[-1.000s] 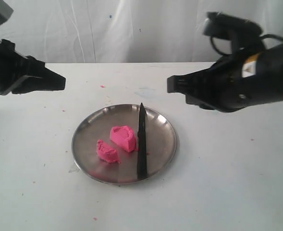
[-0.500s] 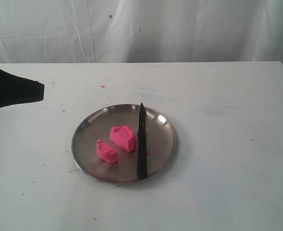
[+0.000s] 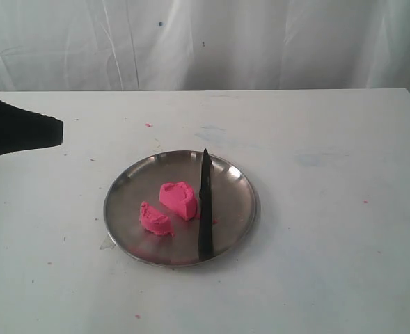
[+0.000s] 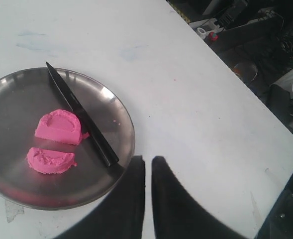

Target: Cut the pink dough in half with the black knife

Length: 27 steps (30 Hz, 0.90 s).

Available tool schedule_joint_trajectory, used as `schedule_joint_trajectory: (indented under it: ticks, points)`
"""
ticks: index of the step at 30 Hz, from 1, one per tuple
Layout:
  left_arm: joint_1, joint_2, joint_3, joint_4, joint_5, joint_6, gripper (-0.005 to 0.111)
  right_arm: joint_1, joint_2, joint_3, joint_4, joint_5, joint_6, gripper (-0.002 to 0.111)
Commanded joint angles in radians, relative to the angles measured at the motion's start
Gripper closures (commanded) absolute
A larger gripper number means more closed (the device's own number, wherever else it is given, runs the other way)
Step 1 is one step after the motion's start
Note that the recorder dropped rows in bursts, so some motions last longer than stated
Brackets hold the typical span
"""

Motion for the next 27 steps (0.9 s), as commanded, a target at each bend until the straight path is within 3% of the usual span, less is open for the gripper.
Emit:
schedule_joint_trajectory:
  ticks: [1, 6, 13, 20, 23, 27]
  points:
    - [0.003, -0.006, 0.006, -0.007, 0.013, -0.006, 0.095, 0.001, -0.009, 0.006, -0.041, -0.01, 0.001, 0.108]
    - [0.003, -0.005, 0.006, -0.007, 0.011, -0.006, 0.095, 0.001, -0.009, 0.027, -0.017, -0.026, -0.106, 0.108]
    - [0.003, -0.005, 0.006, -0.007, 0.011, -0.006, 0.095, -0.087, -0.015, 0.28, 0.19, -0.388, -0.521, 0.108]
    - [0.003, -0.005, 0.006, -0.007, 0.008, -0.006, 0.095, -0.236, -0.03, 0.487, 0.156, -0.397, -0.521, 0.108]
    - [0.003, -0.005, 0.006, -0.007, 0.008, -0.006, 0.095, -0.257, -0.072, 0.603, 0.154, -0.4, -0.516, 0.108]
    - [0.003, -0.005, 0.006, -0.007, 0.008, -0.006, 0.095, -0.258, -0.174, 0.768, 0.116, -0.474, -0.371, 0.108]
